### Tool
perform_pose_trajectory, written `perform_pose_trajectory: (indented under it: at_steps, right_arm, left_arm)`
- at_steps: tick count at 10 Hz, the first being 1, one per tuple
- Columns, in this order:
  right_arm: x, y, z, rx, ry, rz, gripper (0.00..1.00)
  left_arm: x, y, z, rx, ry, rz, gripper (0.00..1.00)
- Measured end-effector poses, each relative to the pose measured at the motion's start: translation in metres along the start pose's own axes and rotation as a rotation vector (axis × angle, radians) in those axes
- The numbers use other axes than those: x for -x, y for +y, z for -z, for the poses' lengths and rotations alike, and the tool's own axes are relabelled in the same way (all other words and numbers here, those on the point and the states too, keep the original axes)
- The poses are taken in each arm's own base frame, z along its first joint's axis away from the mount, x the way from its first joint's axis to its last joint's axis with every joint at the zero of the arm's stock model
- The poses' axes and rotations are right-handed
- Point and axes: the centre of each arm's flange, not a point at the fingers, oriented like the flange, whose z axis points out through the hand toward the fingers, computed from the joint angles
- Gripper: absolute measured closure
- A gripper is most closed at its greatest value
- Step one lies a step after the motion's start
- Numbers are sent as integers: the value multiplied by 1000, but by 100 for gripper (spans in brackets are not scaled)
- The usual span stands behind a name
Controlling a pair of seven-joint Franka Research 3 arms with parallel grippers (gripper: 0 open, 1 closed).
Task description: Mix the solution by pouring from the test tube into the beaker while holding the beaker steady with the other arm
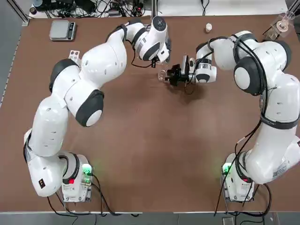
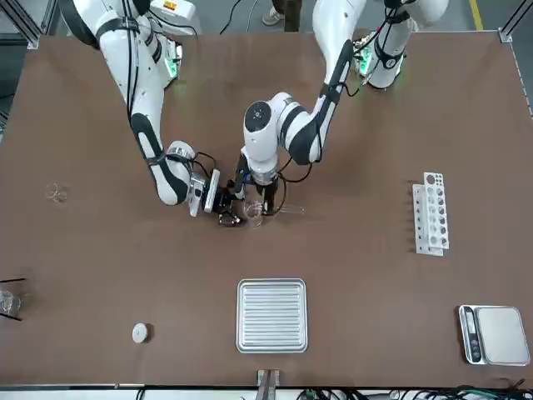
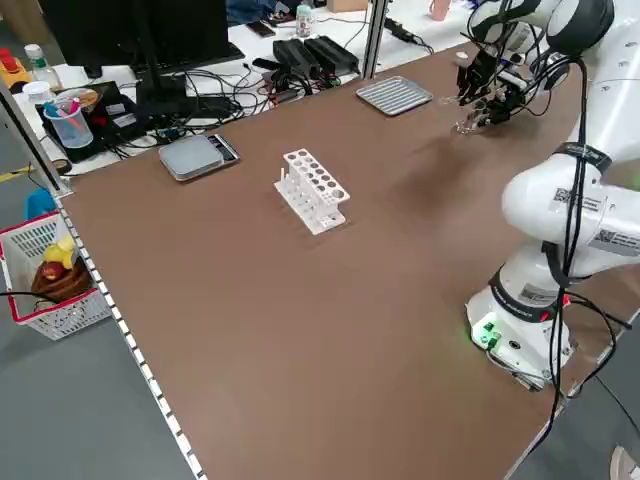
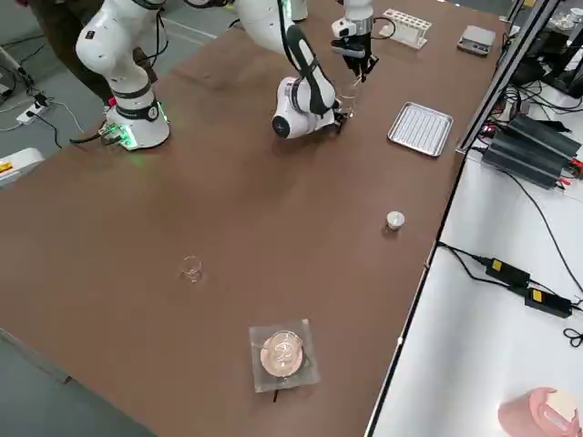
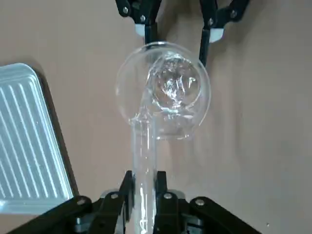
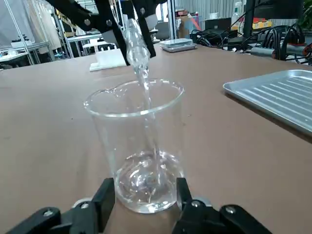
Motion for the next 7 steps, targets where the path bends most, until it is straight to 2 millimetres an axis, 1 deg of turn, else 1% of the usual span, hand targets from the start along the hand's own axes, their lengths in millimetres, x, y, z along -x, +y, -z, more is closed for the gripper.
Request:
perform_pose_trajectory:
  at_steps: [3,7]
  right_arm:
    - [0,0,0,0,1,0,41]
    - [0,0,0,0,1,0,41]
  left_arm:
    - [-4,-1,7,-23,-22,-26,78]
    - [-4,-1,7,-58,-59,-8,78]
